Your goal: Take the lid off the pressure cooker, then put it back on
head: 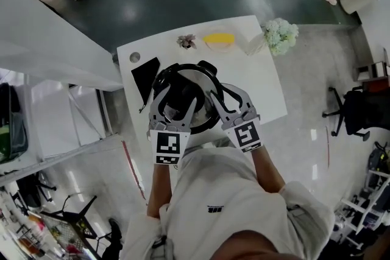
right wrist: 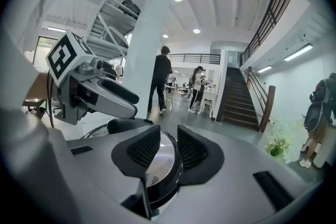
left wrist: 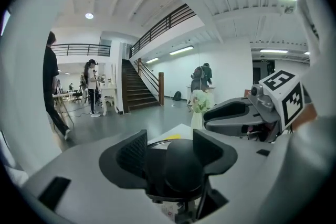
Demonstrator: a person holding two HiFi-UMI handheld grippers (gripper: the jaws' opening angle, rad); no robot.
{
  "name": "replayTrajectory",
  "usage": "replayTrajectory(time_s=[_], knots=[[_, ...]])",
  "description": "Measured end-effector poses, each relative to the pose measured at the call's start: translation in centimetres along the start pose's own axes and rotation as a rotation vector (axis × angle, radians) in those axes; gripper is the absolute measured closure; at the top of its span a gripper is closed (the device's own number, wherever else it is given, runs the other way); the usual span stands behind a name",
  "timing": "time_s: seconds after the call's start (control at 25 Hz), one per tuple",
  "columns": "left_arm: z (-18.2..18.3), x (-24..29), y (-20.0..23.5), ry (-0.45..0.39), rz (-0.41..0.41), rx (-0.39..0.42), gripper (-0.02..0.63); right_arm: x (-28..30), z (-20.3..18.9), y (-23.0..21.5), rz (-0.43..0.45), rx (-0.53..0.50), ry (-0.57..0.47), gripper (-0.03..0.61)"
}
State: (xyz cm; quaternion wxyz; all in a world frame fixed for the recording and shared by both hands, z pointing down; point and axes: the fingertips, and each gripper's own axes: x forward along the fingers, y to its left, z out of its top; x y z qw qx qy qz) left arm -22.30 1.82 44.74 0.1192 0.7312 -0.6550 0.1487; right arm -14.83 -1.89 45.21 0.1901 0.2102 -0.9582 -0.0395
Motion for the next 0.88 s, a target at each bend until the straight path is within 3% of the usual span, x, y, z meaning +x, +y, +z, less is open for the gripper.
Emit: replayTrajectory(time_s=[0.36,0.88], knots=[[-0.5,-0.9,0.0,-0.007,0.036,-0.017,0.348,-0.4,0.3,0.5,0.002,-0.005,-0.014,0.474],[1.3,0.4,-3.0,-0.014,0.242,-0.006,0.376,-1.9,-0.1,-3.1,0.135,0.033,-0.082,0.474]])
